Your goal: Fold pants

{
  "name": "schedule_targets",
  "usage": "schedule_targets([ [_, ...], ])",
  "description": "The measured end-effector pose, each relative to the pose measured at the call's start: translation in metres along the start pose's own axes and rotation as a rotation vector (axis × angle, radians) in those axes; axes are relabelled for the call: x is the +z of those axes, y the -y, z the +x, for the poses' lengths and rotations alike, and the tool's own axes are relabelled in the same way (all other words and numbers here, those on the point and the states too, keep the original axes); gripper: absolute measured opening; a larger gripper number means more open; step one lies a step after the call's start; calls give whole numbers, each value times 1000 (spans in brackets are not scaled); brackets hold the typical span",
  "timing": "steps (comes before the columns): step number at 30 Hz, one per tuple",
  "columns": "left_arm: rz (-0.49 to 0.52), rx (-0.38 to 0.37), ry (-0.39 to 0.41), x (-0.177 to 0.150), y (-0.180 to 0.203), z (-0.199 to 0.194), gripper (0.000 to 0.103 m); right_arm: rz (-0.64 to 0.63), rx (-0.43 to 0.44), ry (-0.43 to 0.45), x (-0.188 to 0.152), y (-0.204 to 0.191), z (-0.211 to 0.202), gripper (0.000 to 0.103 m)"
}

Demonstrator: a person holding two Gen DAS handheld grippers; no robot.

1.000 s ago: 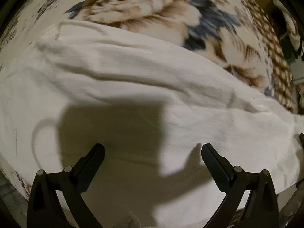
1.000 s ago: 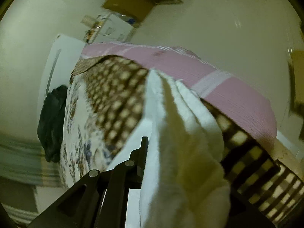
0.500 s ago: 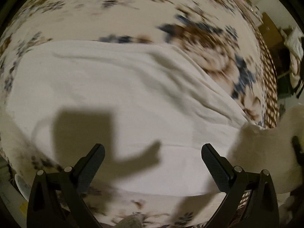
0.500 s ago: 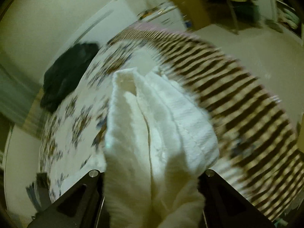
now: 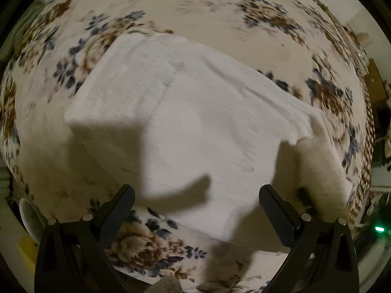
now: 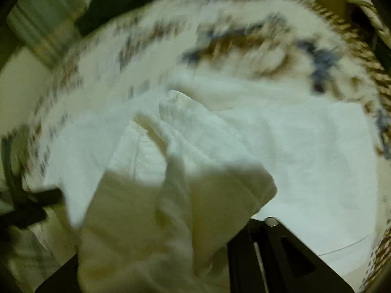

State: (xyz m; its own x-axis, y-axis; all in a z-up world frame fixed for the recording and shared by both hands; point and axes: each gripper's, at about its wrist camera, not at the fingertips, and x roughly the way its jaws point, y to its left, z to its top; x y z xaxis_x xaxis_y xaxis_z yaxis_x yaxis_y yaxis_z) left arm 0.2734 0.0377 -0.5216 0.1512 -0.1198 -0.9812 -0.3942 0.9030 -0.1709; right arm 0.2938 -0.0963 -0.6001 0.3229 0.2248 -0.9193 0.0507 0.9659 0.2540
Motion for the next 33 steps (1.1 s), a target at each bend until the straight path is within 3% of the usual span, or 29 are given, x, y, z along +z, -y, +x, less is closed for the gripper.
schedule_targets([
  [1,-11,-10,1,1,-2,0,103,-10,4,-51,0,-4,6,30],
  [3,-22,-30,8,3,-3,-2,103,-20,110,-97,-2,-5,4,82],
  [5,-20,-59,14,5,0,-3,103,25,215,-97,-5,2,-11,94],
  [9,6,-131,3,5,20,1,103,160,276,-37,-9,46,-55,94],
  [12,49,-175,-21,-1,44,15,103,255,152,-28,-17,92,-73,94],
  [17,176,-119,-40,-19,84,49,101,356,7,-79,-33,148,-72,94],
  [19,245,-87,-53,-24,99,66,74,359,-32,-81,-35,159,-71,94],
  [21,303,-48,-24,-29,107,73,21,333,-106,-73,-37,158,-69,94],
  [28,350,-41,15,-32,102,76,19,193,-353,-156,-35,150,-46,94],
  [33,356,-48,8,-29,99,79,20,294,-354,-209,-38,183,-31,99],
])
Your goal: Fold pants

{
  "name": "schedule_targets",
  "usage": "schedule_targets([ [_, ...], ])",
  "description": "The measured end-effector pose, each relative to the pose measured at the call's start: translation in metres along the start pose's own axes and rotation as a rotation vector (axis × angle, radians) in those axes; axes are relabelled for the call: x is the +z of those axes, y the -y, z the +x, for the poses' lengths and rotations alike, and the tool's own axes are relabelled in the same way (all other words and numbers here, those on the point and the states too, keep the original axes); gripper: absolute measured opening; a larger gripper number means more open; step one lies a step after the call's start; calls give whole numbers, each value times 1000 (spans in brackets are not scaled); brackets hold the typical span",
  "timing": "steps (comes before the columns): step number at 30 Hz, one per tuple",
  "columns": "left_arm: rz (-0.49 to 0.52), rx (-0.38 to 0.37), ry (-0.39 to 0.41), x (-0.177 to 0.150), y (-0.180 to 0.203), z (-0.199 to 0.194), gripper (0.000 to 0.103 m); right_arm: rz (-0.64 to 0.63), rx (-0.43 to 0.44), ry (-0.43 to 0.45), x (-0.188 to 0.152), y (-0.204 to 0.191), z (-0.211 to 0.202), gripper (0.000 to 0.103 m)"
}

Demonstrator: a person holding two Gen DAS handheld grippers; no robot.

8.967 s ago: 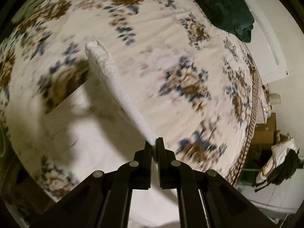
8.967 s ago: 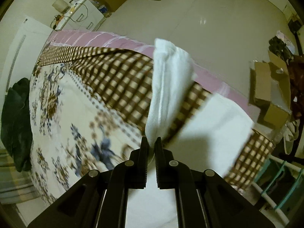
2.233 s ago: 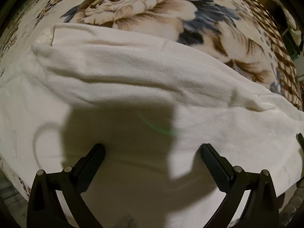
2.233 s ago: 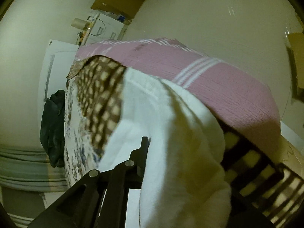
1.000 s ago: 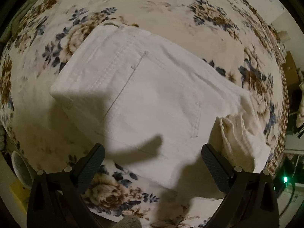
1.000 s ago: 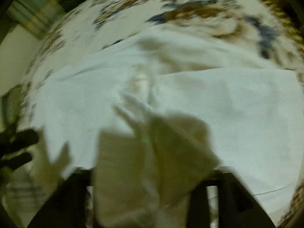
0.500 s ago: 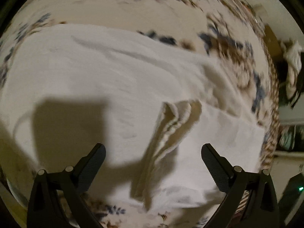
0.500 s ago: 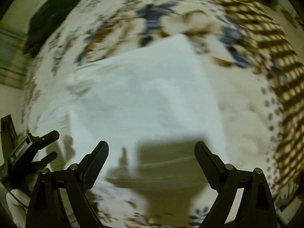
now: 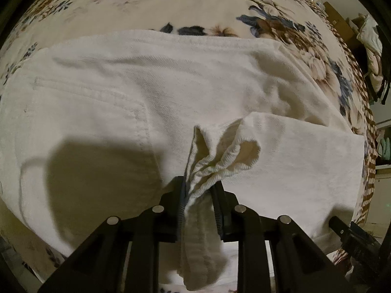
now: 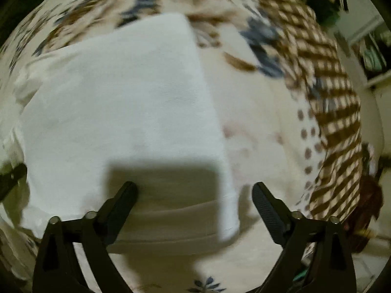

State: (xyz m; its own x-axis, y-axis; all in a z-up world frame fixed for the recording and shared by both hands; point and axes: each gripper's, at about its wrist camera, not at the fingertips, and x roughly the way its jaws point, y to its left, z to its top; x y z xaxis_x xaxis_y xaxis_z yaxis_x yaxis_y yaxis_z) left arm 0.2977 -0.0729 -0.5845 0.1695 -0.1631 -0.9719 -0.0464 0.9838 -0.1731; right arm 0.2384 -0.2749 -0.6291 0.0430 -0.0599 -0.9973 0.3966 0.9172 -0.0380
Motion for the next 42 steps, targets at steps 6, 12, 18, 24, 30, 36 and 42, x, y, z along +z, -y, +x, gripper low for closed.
schedule_targets([
  [6,-237,-211,-1,-9,-30,-30,37,-48,-6,3,2,7,-1,99],
  [12,-462,-348,148,-52,-82,-88,79,-72,96,-18,-14,11,-8,100],
  [18,-809,-311,273,-100,-188,-92,79,-153,228,-12,-10,-16,-8,100],
  [24,-1061,-305,373,-117,-266,-58,77,-262,338,29,1,-60,-3,100],
  [30,-984,-316,460,-81,-275,-59,37,-341,318,41,7,-91,6,100],
  [36,-959,-378,438,-65,-283,-41,46,-330,313,4,-2,-95,14,100],
  [42,-908,-388,504,-68,-274,-60,25,-304,303,8,-1,-105,-3,100],
])
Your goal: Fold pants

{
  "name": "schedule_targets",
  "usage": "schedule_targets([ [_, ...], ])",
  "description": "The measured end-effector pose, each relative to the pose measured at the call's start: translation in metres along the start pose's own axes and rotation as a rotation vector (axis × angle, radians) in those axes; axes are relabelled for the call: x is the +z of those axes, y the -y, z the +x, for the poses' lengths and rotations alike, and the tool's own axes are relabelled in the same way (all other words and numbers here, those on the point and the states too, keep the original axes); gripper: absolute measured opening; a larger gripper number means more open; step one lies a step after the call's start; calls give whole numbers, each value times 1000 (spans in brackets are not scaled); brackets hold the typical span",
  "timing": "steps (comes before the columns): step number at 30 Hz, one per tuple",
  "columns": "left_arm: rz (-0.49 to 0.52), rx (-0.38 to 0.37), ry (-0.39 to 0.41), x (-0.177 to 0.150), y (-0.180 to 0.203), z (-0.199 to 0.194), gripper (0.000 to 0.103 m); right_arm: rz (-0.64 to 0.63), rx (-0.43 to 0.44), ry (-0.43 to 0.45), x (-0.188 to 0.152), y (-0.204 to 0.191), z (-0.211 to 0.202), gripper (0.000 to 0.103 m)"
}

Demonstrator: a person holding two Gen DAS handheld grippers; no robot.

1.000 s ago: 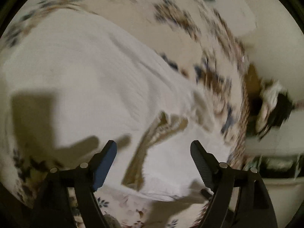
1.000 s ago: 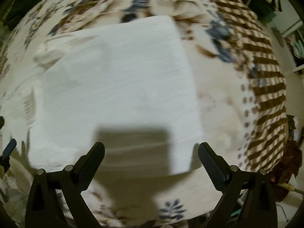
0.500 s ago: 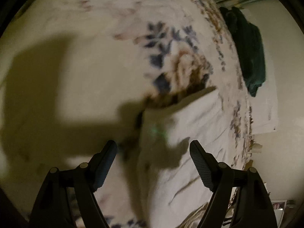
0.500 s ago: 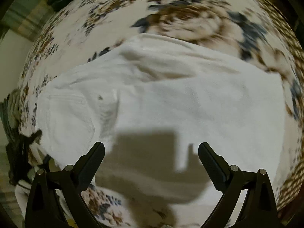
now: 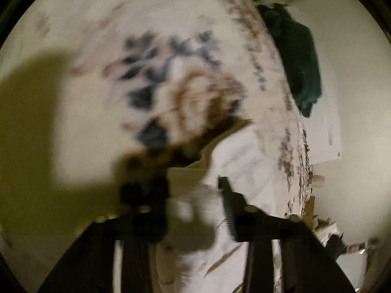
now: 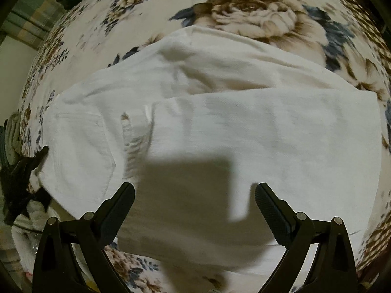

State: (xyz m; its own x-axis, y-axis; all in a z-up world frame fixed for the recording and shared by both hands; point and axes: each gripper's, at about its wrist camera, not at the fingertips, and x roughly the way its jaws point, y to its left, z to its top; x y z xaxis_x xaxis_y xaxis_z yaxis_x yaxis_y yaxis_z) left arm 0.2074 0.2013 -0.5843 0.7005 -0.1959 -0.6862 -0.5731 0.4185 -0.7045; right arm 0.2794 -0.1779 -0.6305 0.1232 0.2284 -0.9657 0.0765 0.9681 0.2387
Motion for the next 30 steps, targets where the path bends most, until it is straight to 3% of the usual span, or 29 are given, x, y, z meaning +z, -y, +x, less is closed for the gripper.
schedule_targets([
  [1,36,-13,21,-3,12,-9,24,10,-1,4,4,-9,4,100],
  [4,152,-42,55,-14,53,-35,22,63,13,26,2,15,-13,100],
  [8,441,-38,61,-57,141,-70,20,102,-3,77,-6,48,-35,100],
  [13,691,-90,-40,-153,224,-85,19,157,-50,132,-18,103,-77,100],
  [16,855,-54,-123,-222,257,-66,19,201,-81,153,-28,142,-101,100],
  [22,1021,16,-375,-344,263,6,19,297,-132,205,-46,225,-130,100],
  [28,1154,155,-584,-407,232,51,27,406,-132,248,-52,278,-145,100],
  [30,1169,127,-556,-406,234,37,43,421,-118,267,-50,286,-150,100],
])
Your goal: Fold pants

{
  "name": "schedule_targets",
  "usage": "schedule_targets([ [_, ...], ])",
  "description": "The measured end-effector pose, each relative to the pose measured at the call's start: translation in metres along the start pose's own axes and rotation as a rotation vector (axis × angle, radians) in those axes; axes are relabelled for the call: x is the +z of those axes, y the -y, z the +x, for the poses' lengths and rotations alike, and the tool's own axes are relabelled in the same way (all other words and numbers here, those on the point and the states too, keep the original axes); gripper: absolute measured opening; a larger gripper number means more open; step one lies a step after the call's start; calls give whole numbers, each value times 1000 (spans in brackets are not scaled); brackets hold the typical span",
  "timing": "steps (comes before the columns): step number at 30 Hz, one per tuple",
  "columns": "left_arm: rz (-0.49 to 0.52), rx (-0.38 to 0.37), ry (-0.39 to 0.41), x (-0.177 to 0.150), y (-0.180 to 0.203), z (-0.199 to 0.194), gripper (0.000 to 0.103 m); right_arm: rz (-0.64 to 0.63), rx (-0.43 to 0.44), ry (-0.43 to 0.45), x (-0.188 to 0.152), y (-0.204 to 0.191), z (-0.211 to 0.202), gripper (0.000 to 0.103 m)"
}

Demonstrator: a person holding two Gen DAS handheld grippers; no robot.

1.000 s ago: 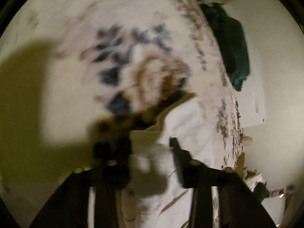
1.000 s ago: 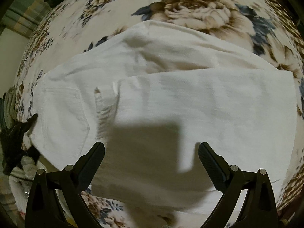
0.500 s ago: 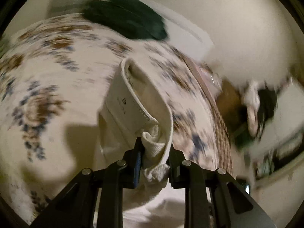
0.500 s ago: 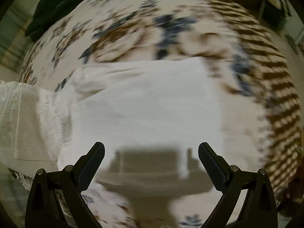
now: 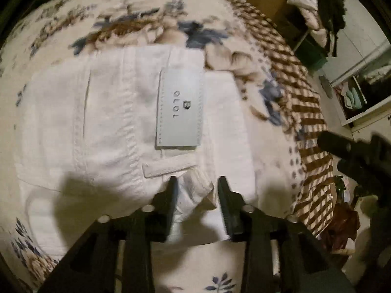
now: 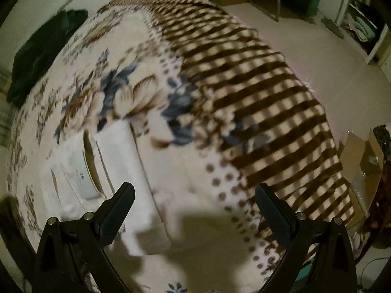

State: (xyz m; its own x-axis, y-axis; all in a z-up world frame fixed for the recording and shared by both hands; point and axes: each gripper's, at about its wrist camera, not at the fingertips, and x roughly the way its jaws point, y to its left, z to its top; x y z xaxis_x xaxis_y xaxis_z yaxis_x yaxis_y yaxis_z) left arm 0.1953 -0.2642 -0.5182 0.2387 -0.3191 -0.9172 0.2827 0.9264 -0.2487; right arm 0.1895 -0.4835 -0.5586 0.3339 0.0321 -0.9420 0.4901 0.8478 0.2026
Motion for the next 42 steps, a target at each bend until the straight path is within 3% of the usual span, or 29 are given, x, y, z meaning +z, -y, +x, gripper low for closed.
schedule_targets([
  [1,-4,-13,16,0,1,-7,49,15,16,3,3,3,-2,100],
  [3,-22,-46,53,1,-2,-21,76,46,83,-10,7,7,-2,100],
  [5,-46,-59,79,6,-10,-34,81,70,202,-49,12,3,3,100],
  [8,-120,-62,94,12,-32,-51,81,92,416,-132,17,-17,16,100],
  [9,-153,-41,109,13,-43,-57,82,81,485,-169,20,-30,25,100],
  [11,-217,27,140,13,-69,-66,82,38,535,-217,22,-53,40,100],
  [15,-304,218,151,10,-125,-66,82,-74,512,-285,25,-97,80,100],
  [20,-404,299,121,-1,-170,-61,82,-185,416,-290,21,-137,113,96],
  [22,-427,314,128,-3,-179,-61,82,-182,404,-272,19,-144,113,80],
  [23,-440,316,129,-4,-182,-62,82,-175,432,-268,17,-148,112,37],
  [24,-453,315,130,-5,-183,-63,82,-172,440,-277,17,-152,113,22],
  [25,-461,315,133,-4,-184,-65,82,-177,421,-276,15,-157,111,21],
  [26,-468,312,134,-4,-185,-66,82,-197,404,-247,12,-164,105,13],
  [28,-481,295,137,-3,-186,-69,82,-224,387,-226,11,-170,94,11],
  [33,-493,227,156,8,-185,-78,82,-136,397,-192,22,-147,60,10],
  [42,-437,108,90,41,-160,-49,82,7,265,-166,51,-27,34,10],
])
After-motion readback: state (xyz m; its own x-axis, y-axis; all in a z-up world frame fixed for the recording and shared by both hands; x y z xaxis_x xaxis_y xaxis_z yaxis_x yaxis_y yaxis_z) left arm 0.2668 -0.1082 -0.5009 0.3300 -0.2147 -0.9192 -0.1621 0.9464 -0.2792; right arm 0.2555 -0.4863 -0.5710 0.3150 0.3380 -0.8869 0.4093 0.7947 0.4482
